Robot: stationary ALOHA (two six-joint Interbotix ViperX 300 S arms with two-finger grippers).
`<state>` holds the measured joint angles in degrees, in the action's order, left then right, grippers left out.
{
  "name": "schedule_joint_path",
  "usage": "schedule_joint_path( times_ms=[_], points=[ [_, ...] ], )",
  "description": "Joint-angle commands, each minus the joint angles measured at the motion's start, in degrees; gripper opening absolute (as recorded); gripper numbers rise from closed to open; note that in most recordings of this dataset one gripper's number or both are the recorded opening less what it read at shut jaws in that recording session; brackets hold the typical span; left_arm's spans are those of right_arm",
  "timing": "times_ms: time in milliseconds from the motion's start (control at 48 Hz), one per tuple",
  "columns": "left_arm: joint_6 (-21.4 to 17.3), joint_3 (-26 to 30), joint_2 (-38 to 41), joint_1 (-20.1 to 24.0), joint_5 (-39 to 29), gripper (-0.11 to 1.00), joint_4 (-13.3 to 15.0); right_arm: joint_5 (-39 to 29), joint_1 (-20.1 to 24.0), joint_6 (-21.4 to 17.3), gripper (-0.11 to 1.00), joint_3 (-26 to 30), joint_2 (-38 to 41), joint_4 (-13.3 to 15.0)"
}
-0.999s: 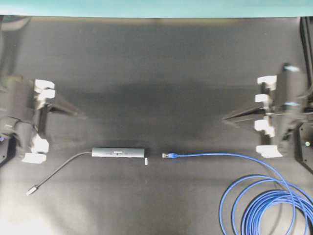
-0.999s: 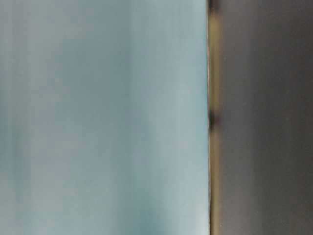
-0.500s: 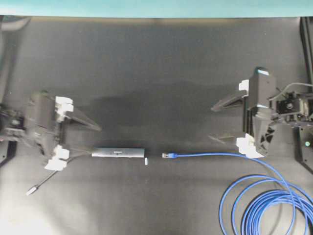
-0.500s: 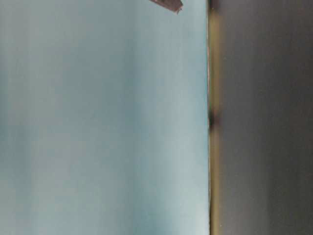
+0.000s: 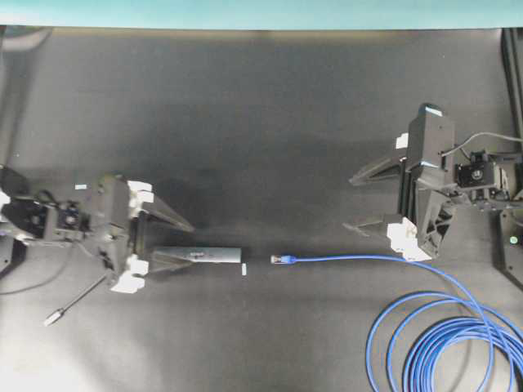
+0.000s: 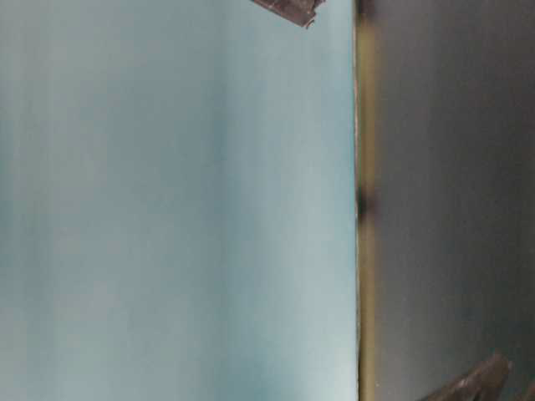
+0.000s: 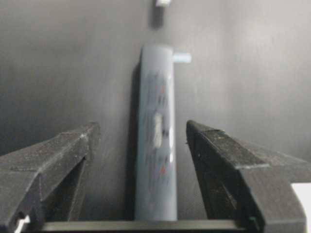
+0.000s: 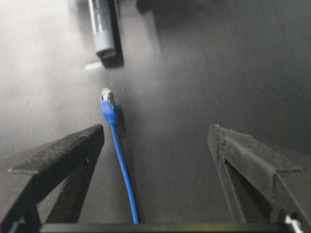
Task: Insert the LAN cable into the hub.
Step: 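Close the left gripper around the grey Anker hub, then lower the right gripper and grasp the blue LAN cable behind its plug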
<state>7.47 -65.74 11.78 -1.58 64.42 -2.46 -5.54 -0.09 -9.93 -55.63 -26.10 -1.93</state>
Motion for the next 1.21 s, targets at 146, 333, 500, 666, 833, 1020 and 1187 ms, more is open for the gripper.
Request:
schedule_joint_path(
  times_ms=[146,333,500,666,833,1020,1187],
  points=[
    [0.18,2.90,3.69,-1.85,-2.11,0.69,-0.18,-0.26,-0.26,-0.53,0.83,0.62,0.09,-0.09],
    [0.18,2.90,4.57,-2.37,-2.46,0.69,-0.18,-0.26,-0.26,-0.53,0.83,0.62,0.00,-0.09],
    [0.18,3.43,5.27,-2.29,-2.46,0.68,-0.18,-0.26,-0.26,-0.53,0.83,0.62,0.00,-0.09],
    [-0.88,3.34,5.54,-2.55,-2.55,0.59,-0.18,-0.35,-0.26,-0.53,0.83,0.62,0.09,-0.09],
    [-2.11,3.43,5.36,-2.55,-2.55,0.28,-0.18,-0.09,-0.26,-0.53,0.83,0.26,0.09,-0.09],
    [-1.76,5.36,2.11,-2.46,-7.21,0.28,-0.18,0.26,0.09,-0.53,0.83,-0.88,0.26,-0.09],
    [-2.02,7.82,-4.83,-2.37,-19.95,0.28,-0.18,2.46,1.05,-0.44,0.83,-2.46,1.32,-0.09]
  ],
)
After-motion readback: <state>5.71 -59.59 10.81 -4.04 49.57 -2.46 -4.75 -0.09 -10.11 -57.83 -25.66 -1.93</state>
